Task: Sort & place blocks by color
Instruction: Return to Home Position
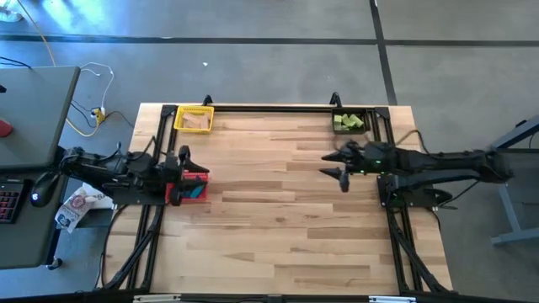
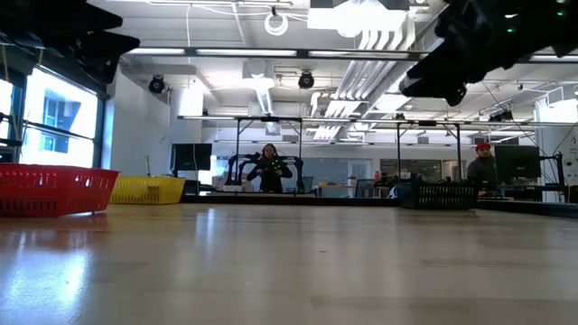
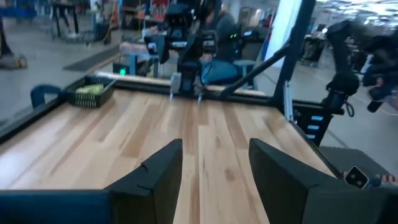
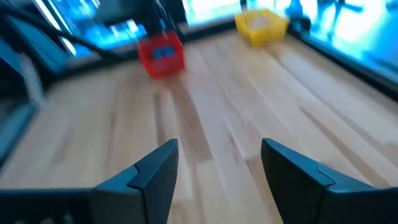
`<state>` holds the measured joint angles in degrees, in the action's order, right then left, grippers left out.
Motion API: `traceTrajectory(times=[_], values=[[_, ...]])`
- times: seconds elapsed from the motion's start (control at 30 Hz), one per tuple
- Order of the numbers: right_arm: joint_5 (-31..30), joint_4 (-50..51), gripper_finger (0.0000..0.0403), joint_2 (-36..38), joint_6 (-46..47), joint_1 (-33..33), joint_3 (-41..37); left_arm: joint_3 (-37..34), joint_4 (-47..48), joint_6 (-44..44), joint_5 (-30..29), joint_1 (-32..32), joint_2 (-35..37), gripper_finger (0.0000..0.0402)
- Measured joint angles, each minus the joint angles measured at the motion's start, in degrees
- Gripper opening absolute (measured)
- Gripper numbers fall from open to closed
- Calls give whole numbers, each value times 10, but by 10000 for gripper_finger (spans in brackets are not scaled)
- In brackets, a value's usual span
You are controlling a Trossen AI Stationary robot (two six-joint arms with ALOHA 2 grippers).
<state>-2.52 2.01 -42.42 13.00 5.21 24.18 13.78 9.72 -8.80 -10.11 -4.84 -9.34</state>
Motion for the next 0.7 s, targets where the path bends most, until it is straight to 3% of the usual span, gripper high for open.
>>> traceTrajectory(times=[0.33, 0.47, 0.7], values=[[44, -31, 216, 215, -19, 0, -88, 0, 54, 22, -11, -12, 93, 172], [76, -36, 216, 278, -39, 0, -111, 1, 57, 39, -12, -12, 91, 172], [75, -35, 216, 369, -23, 0, -173, 1, 46, 50, -26, -12, 91, 172]])
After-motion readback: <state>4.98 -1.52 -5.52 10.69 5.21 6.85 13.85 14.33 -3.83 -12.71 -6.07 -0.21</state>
